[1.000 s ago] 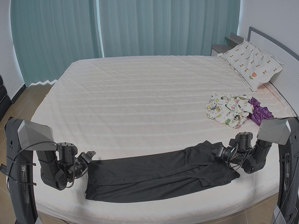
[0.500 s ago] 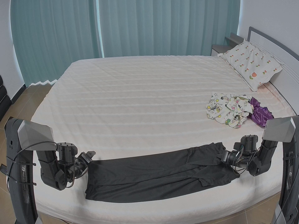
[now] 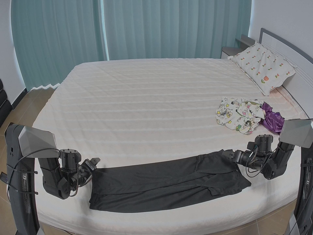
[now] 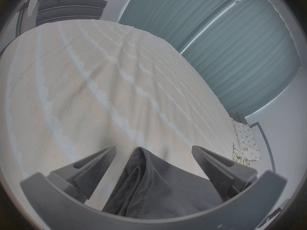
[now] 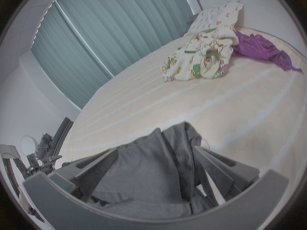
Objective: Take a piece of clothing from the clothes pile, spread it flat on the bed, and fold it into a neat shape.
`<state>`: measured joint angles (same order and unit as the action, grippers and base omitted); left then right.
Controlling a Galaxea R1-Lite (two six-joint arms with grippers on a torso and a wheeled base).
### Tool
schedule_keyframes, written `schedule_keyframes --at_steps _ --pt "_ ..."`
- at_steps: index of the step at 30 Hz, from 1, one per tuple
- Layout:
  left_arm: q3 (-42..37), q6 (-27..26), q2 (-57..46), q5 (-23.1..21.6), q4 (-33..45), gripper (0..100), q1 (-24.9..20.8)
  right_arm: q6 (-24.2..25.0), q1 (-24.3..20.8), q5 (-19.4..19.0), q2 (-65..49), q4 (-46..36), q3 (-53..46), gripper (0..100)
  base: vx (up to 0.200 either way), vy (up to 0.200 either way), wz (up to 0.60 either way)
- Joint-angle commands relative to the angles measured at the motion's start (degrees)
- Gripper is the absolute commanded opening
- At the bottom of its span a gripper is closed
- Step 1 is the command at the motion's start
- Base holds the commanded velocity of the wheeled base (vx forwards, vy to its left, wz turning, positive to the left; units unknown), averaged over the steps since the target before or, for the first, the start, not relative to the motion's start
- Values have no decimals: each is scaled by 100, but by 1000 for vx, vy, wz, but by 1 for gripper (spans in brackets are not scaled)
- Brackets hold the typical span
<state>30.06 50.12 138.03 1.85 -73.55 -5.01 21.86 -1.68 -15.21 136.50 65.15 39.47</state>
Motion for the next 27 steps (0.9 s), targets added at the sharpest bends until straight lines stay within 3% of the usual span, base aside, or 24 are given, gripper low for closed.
schedule_keyframes --at_steps 1,5,8,13,14,15,23,27 --pt "-9 7 -5 8 -2 100 0 11 10 159 -396 -99 25 100 0 0 0" --pt "-35 7 -5 8 -11 100 0 442 63 414 -695 16 -572 100 0 0 0" --pt "-97 -19 -40 61 -11 100 -35 1163 28 528 -1108 77 -1126 100 -200 0 0" --pt "-211 16 -251 70 -107 100 -26 1848 -43 686 -1336 156 -1645 100 -200 0 0" --pt "-378 16 -435 70 -134 100 -26 2279 -60 669 -1301 323 -1847 100 -200 0 0" --pt "-405 16 -514 61 -134 100 -35 2402 -69 669 -1284 394 -1873 100 -200 0 0" --pt "-958 16 -1402 70 -107 100 -439 2552 -166 678 -1187 710 -2146 100 -200 0 0" --pt "-1301 42 -1376 70 -116 100 -747 2604 -166 669 -1178 710 -2172 100 0 0 0"
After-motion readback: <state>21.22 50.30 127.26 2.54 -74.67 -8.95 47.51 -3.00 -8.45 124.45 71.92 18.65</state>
